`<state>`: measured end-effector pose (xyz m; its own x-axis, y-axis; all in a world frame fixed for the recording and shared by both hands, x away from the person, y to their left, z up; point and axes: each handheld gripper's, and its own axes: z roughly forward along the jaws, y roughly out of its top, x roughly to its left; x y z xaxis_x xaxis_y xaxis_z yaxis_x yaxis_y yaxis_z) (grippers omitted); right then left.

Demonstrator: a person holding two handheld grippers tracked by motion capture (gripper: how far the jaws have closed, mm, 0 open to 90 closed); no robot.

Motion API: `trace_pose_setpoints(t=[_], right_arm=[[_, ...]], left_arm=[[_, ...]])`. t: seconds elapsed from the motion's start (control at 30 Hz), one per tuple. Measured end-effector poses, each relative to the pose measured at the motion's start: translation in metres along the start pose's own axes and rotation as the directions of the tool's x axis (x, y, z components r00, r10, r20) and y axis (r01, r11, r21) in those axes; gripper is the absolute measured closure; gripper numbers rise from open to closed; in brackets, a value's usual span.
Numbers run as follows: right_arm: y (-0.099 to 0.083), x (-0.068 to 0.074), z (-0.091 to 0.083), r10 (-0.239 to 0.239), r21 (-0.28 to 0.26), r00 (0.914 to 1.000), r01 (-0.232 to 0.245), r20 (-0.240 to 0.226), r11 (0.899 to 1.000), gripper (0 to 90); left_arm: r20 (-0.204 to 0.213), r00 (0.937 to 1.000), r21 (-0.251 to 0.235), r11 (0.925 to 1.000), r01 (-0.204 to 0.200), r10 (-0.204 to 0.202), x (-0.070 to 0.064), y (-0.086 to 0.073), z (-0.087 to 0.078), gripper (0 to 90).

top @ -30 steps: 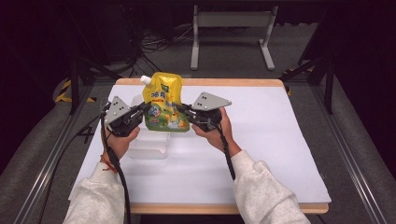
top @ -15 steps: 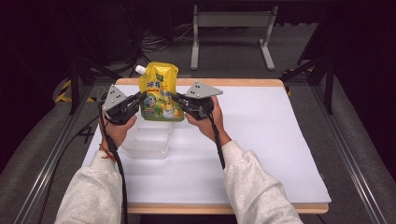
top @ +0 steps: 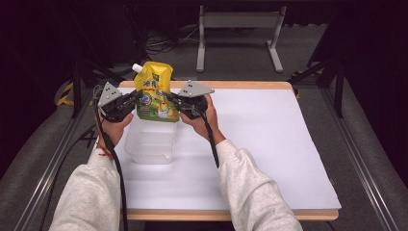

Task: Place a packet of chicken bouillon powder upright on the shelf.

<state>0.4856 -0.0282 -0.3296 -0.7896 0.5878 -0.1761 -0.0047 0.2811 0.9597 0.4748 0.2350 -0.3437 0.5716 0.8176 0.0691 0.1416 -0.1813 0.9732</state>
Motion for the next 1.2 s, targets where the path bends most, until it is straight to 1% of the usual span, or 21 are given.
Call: trace_pose_setpoints(t=[0.07, 0.1, 0.17, 0.23, 0.3, 0.37, 0.43, 0.5, 0.57, 0.6, 0.67, 0.73, 0.8, 0.83, 0.87, 0.93, 1.03, 1.07, 1.1, 1.2], right_arm=[[-0.002, -0.001, 0.004, 0.006, 0.002, 1.0000, -0.006, -0.001, 1.000, 90.0], [-0.003, 0.000, 0.006, -0.001, 0.005, 1.0000, 0.001, 0.003, 1.000, 90.0], [-0.005, -0.001, 0.010, 0.003, 0.011, 1.0000, -0.003, 0.004, 1.000, 90.0], [-0.006, -0.002, 0.011, -0.001, 0.017, 1.0000, 0.000, 0.007, 1.000, 90.0], [-0.009, -0.003, 0.014, 0.002, 0.020, 1.0000, -0.002, 0.007, 1.000, 90.0], [-0.011, -0.005, 0.016, -0.004, 0.021, 0.9999, 0.003, 0.012, 1.000, 90.0], [-0.011, -0.007, 0.018, 0.006, 0.019, 1.0000, -0.006, 0.007, 1.000, 90.0], [-0.013, -0.007, 0.019, 0.010, 0.020, 0.9999, -0.010, 0.005, 1.000, 90.0], [-0.015, -0.009, 0.021, 0.023, 0.022, 0.9997, -0.023, 0.003, 0.999, 90.0], [-0.016, -0.009, 0.021, 0.025, 0.024, 0.9997, -0.025, 0.001, 0.999, 90.0], [-0.018, -0.008, 0.022, 0.031, 0.024, 0.9995, -0.031, -0.008, 0.999, 90.0], [-0.022, -0.007, 0.024, 0.035, 0.026, 0.9993, -0.035, -0.013, 0.999, 90.0], [-0.024, -0.007, 0.025, 0.042, 0.026, 0.9990, -0.041, -0.018, 0.999, 90.0], [-0.026, -0.006, 0.026, 0.042, 0.027, 0.9989, -0.042, -0.018, 0.999, 90.0], [-0.026, -0.005, 0.026, 0.045, 0.023, 0.9988, -0.044, -0.018, 0.999, 90.0], [-0.024, -0.006, 0.025, 0.038, 0.019, 0.9992, -0.038, -0.010, 0.999, 90.0], [-0.020, -0.010, 0.022, 0.040, 0.003, 0.9992, -0.040, 0.001, 0.999, 90.0], [-0.019, -0.011, 0.021, 0.041, -0.004, 0.9992, -0.040, 0.005, 0.999, 90.0], [-0.018, -0.011, 0.021, 0.039, -0.008, 0.9992, -0.039, 0.004, 0.999, 90.0], [-0.018, -0.012, 0.023, 0.030, -0.006, 0.9995, -0.030, 0.010, 1.000, 90.0]], left_arm=[[-0.003, 1.0000, 0.006, 1.0000, 0.001, 0.000, 0.002, -0.002, 0.002, 86.6], [0.001, 1.0000, 0.011, 0.9999, 0.000, 0.000, 0.003, -0.003, 0.004, 86.6], [0.003, 1.0000, 0.032, 0.9995, -0.008, 0.008, 0.004, -0.004, 0.006, 86.9], [0.002, 0.9999, 0.032, 0.9994, -0.012, 0.012, 0.005, -0.005, 0.007, 86.9], [0.004, 1.0000, 0.030, 0.9995, -0.003, 0.003, 0.006, -0.007, 0.008, 87.0], [0.002, 1.0000, 0.032, 0.9995, -0.005, 0.005, 0.008, -0.008, 0.009, 86.9], [0.008, 1.0000, 0.034, 0.9994, 0.001, -0.001, 0.009, -0.007, 0.010, 86.9], [0.006, 1.0000, 0.037, 0.9993, -0.008, 0.008, 0.009, -0.008, 0.011, 86.7], [0.007, 1.0000, 0.045, 0.9990, 0.000, 0.000, 0.009, -0.011, 0.011, 86.5], [0.006, 1.0000, 0.045, 0.9990, -0.005, 0.004, 0.009, -0.012, 0.011, 86.4], [0.009, 0.9999, 0.044, 0.9990, 0.005, -0.006, 0.010, -0.016, 0.011, 85.6], [0.003, 1.0000, 0.054, 0.9986, 0.001, -0.001, 0.010, -0.019, 0.011, 85.5], [0.001, 1.0000, 0.050, 0.9987, 0.001, -0.001, 0.011, -0.019, 0.010, 85.3], [0.004, 1.0000, 0.051, 0.9987, -0.004, 0.004, 0.011, -0.019, 0.010, 85.4], [-0.001, 0.9998, 0.055, 0.9983, -0.021, 0.021, 0.011, -0.017, 0.011, 85.6], [0.000, 0.9994, 0.060, 0.9976, -0.036, 0.036, 0.010, -0.011, 0.012, 85.5], [-0.004, 0.9990, 0.044, 0.9981, -0.044, 0.044, 0.009, -0.003, 0.013, 84.8], [-0.012, 0.9985, 0.039, 0.9978, -0.053, 0.054, 0.008, -0.002, 0.013, 84.2], [-0.012, 0.9983, 0.046, 0.9973, -0.056, 0.057, 0.009, -0.002, 0.014, 83.8], [-0.014, 0.9989, 0.048, 0.9979, -0.043, 0.044, 0.011, -0.003, 0.016, 83.4]])
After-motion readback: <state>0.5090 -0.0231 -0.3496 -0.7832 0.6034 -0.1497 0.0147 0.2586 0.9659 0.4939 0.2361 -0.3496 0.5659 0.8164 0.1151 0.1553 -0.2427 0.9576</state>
